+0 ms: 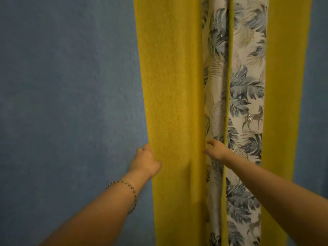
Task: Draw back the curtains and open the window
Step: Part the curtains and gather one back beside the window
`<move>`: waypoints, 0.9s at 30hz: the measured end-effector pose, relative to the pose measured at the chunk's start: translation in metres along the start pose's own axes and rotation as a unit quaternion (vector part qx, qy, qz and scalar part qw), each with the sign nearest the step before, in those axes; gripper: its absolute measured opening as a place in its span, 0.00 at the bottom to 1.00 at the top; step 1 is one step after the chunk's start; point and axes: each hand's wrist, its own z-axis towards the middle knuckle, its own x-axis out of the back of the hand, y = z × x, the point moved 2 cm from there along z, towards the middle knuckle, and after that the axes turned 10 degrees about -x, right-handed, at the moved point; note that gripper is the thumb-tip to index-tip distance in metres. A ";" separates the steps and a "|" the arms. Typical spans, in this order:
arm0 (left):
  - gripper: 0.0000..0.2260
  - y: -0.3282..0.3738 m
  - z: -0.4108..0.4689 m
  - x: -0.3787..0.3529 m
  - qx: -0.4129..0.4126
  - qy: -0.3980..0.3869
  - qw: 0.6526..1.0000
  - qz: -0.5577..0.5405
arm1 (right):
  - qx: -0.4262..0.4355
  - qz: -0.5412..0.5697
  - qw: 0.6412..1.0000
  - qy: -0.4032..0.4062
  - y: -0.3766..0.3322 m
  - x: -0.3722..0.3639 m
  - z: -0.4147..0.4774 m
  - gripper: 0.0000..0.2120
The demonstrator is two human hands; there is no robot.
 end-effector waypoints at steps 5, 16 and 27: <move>0.43 0.021 0.053 -0.038 0.001 0.053 0.998 -0.014 | -0.042 0.041 0.995 0.084 0.012 -0.002 0.065 0.36; 0.33 0.061 0.191 -0.073 0.062 0.199 0.978 -0.015 | -0.003 0.141 0.967 0.213 0.018 0.007 0.187 0.44; 0.07 -0.041 0.138 0.003 -0.163 0.336 0.845 0.383 | 0.267 0.120 0.955 0.039 -0.053 -0.041 0.122 0.26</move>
